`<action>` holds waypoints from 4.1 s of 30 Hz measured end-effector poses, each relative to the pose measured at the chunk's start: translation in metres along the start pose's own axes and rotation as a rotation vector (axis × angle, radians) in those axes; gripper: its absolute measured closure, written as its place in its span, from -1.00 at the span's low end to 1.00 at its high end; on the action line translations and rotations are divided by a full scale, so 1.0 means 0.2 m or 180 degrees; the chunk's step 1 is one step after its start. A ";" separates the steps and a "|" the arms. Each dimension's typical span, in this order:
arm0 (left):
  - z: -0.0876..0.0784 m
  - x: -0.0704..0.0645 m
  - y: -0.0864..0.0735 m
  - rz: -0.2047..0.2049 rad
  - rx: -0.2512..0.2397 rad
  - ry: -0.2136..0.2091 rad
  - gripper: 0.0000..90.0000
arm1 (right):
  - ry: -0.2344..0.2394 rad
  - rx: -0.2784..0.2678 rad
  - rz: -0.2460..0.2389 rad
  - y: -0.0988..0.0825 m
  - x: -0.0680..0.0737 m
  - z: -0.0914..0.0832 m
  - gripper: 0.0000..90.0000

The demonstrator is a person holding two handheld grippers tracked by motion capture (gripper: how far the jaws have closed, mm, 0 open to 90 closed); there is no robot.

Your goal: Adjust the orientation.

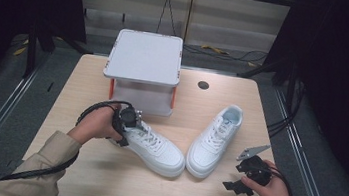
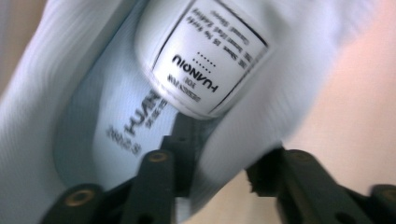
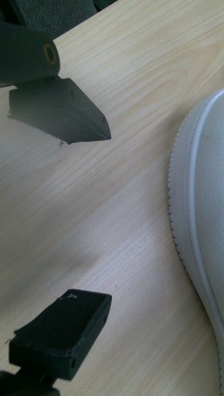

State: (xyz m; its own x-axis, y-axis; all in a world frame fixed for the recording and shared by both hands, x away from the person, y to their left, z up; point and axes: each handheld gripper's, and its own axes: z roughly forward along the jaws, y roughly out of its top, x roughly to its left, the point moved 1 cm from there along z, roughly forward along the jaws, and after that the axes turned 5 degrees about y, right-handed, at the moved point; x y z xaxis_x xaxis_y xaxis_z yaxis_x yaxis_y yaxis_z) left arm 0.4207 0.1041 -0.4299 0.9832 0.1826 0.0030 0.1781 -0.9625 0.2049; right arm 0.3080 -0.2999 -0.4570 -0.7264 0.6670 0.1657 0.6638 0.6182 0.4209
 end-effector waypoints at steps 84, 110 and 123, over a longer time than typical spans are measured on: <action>-0.08 0.12 -0.26 -0.1622 -0.0457 0.0527 -0.26 | 0.0079 -0.0067 -0.0449 0.33 0.10 -0.19 -0.65; 0.00 0.10 -0.36 -0.0914 0.0075 0.0706 0.58 | 0.0212 -0.0062 -0.0587 0.54 0.12 -0.12 -0.59; -0.13 0.06 -0.18 -0.1259 -0.0262 0.0436 0.76 | 0.0211 -0.0067 -0.0581 0.51 0.10 -0.12 -0.57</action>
State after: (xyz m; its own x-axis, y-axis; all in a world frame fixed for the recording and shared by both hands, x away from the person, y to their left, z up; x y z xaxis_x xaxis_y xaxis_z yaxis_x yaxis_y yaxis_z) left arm 0.4258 0.1464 -0.4123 0.8244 0.5648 0.0374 0.5311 -0.7947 0.2937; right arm 0.3569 -0.2329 -0.3895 -0.8450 0.5154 0.1429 0.5166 0.7172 0.4678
